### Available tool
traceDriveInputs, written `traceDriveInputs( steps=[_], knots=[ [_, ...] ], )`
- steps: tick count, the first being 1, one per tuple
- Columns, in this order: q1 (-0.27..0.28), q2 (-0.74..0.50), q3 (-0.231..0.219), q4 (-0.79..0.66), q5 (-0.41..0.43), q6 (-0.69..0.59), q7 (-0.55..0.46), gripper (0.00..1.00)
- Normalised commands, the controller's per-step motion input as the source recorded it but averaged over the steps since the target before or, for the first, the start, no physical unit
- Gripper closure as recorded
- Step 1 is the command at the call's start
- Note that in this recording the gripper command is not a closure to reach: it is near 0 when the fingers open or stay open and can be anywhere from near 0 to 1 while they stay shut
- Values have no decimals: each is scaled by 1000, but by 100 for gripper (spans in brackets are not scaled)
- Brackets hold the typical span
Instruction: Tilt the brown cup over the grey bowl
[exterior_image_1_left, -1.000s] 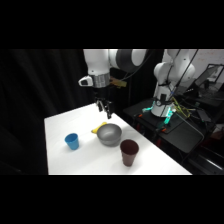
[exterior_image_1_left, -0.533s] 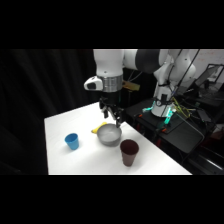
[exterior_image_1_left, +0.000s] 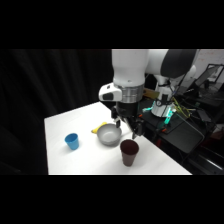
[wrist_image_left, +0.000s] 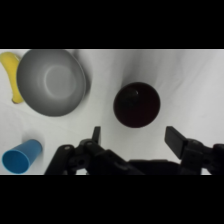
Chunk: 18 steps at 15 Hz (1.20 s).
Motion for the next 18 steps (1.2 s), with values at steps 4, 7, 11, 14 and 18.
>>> traceDriveInputs(
  steps=[4, 7, 11, 14, 18],
  knots=[
    [86, -136, 89, -192, 190, 198, 57, 0],
    [62, -142, 47, -315, 82, 436, 49, 0],
    [-8, -65, -35, -348, -64, 452, 14, 0],
    [-42, 9, -54, -241, -83, 343, -47, 0],
    [-14, 25, -10, -108, -43, 258, -74, 0]
  ],
)
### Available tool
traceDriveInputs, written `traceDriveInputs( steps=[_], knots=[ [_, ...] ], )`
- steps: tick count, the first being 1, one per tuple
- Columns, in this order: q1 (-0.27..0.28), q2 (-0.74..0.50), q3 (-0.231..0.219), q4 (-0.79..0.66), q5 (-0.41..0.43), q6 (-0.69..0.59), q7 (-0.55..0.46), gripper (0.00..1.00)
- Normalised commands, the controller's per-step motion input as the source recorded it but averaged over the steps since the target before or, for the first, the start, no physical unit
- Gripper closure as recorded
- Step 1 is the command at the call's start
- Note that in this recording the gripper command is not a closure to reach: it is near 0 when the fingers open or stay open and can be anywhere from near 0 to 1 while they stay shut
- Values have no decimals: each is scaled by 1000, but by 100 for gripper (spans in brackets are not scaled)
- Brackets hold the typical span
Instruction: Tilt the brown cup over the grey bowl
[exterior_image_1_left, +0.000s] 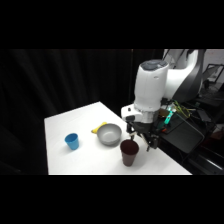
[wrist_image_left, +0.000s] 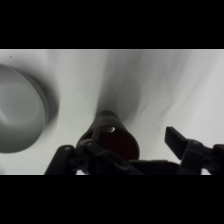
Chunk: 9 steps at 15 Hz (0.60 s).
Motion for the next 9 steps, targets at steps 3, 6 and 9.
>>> traceDriveInputs(
  steps=[3, 6, 9],
  knots=[
    [10, 17, 12, -10, -30, 166, -109, 0],
    [33, 45, 22, 52, -54, 122, -108, 0],
    [46, 79, 20, 112, -104, 68, -95, 0]
  ],
)
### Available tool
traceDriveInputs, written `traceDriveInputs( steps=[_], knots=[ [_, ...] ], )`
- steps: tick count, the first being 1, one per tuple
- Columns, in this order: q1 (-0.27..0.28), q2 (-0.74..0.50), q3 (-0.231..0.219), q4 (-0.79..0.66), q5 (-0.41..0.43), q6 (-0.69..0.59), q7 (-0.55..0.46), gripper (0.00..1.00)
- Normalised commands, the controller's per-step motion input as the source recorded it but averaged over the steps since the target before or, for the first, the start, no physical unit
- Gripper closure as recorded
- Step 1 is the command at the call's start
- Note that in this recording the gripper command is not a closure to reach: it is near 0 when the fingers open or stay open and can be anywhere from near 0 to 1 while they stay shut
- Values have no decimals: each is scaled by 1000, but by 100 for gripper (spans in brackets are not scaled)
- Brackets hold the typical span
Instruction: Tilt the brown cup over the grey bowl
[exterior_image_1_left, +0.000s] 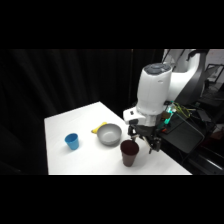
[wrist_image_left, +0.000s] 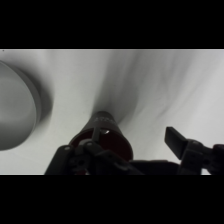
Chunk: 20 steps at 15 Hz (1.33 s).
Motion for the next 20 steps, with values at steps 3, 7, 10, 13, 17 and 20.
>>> traceDriveInputs(
  steps=[3, 7, 10, 13, 17, 20],
  knots=[
    [49, 108, 10, 179, -137, 3, -98, 0],
    [20, 185, -28, 263, -143, -36, -152, 0],
    [-26, 219, -43, 267, -63, -53, -228, 0],
    [-43, 143, -22, 194, 10, -86, -224, 0],
    [-30, 13, -43, 98, -23, -113, -153, 100],
    [-66, -86, -43, 70, 7, -185, -147, 100]
  ],
)
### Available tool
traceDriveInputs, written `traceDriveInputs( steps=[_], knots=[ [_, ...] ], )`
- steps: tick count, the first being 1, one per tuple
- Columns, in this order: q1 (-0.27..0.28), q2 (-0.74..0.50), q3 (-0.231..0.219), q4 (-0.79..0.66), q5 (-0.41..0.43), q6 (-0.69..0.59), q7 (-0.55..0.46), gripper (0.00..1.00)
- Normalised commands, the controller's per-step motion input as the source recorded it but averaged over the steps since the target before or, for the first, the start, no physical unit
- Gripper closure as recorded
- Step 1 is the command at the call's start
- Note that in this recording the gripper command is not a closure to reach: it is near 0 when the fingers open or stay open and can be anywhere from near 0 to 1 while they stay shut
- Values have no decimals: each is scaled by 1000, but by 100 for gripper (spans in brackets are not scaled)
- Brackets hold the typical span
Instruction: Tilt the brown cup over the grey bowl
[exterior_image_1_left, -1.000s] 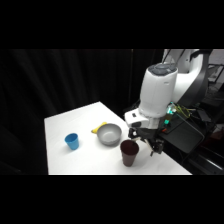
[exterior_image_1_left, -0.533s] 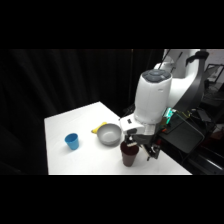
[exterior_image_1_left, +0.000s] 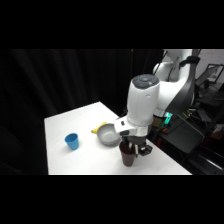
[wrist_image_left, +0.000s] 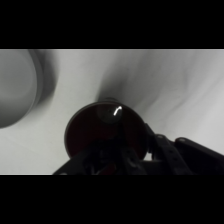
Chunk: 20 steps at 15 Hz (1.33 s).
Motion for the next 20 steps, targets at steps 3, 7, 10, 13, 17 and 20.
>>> traceDriveInputs(
  steps=[3, 7, 10, 13, 17, 20],
  knots=[
    [-79, -158, -20, 54, 54, -212, -152, 27],
    [-83, -223, 12, 81, 149, -286, -194, 2],
    [-148, -369, 0, 176, 271, -452, -309, 2],
    [-259, -373, -56, 231, 515, -473, -510, 4],
    [-315, -163, -150, 179, 851, -409, -815, 8],
    [-268, 12, -194, 105, 776, -453, -759, 8]
  ],
)
